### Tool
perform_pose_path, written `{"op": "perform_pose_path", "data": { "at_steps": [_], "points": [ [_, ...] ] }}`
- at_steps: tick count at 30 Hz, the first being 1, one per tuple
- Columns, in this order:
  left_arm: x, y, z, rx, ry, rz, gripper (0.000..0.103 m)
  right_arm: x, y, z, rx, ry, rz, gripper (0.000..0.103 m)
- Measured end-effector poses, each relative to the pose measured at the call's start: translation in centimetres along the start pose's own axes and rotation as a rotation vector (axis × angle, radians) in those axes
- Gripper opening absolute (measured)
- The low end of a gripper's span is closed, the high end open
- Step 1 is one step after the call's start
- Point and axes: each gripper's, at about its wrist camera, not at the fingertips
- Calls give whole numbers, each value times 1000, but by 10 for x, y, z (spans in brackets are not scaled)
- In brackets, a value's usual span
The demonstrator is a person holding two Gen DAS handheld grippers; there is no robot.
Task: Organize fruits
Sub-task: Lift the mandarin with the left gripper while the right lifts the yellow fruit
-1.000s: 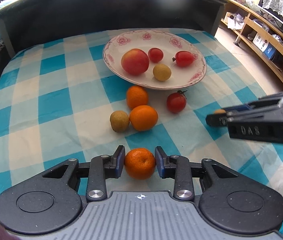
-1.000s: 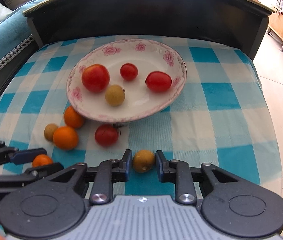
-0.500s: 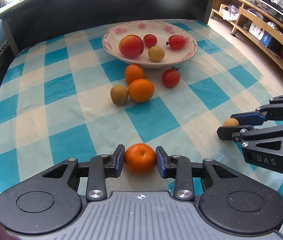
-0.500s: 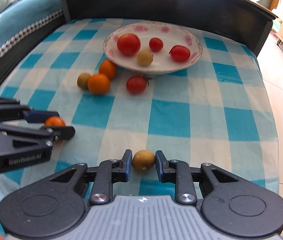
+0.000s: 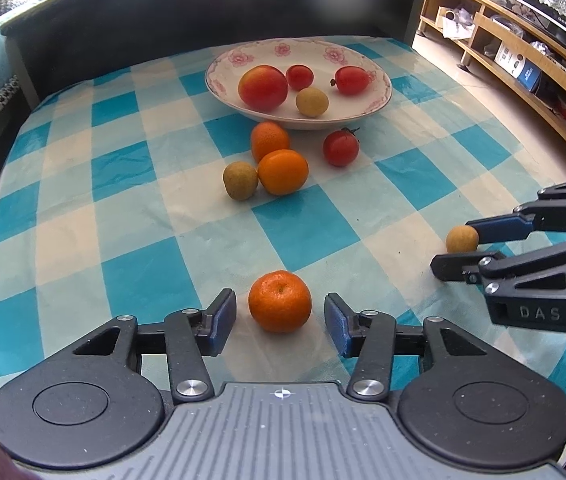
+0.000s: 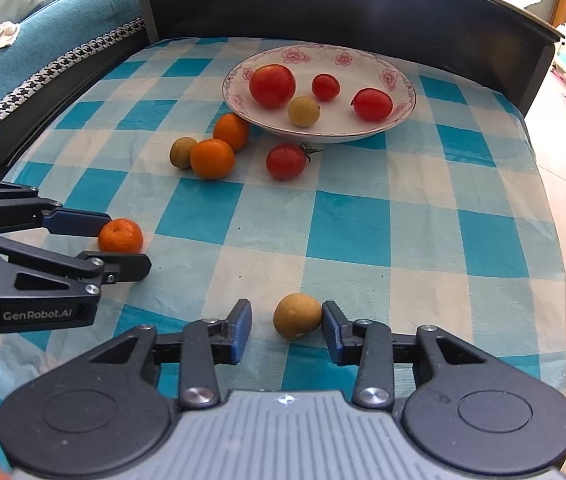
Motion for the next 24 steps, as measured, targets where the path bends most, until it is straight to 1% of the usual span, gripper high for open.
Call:
{"op": "perform_pose_path", "data": {
  "at_steps": [2,4,5,6,7,8,14,17,20,24],
  "points": [
    [0,0,1,8,1,-6,56,-1,0,0,5,2,-15,40],
    [1,-1,2,18,4,3,49,-2,-1,-1,13,1,-20,40],
    [1,-2,3,23,7,7,44,-2,-2,-1,18,7,-31,38],
    [1,-2,3,22,11,1,41,-1,-3,-1,26,10,-46,35],
    [1,-2,4,20,15,-3,41,-1,-3,-2,32,12,-61,30],
    [1,-3,4,21,16,-6,41,-2,-2,-2,37,14,-73,28],
    [-4,-6,4,40,8,8,41,-11,-1,-9,87,47,-102,28],
    [-14,-3,8,17,-20,4,40,-17,3,-7,71,63,-133,28],
    [-22,-2,18,1,-32,-8,40,-28,8,2,56,36,-143,28],
    [-28,-2,37,-2,-61,-1,41,-33,11,20,56,-3,-129,28]
  ]
}}
Point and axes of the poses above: each gripper's, at about its wrist camera, not at the fingertips, and x roughly the way its jaws point, y to its left, z to its top, and after that the axes turned 8 degrees about z, right-handed
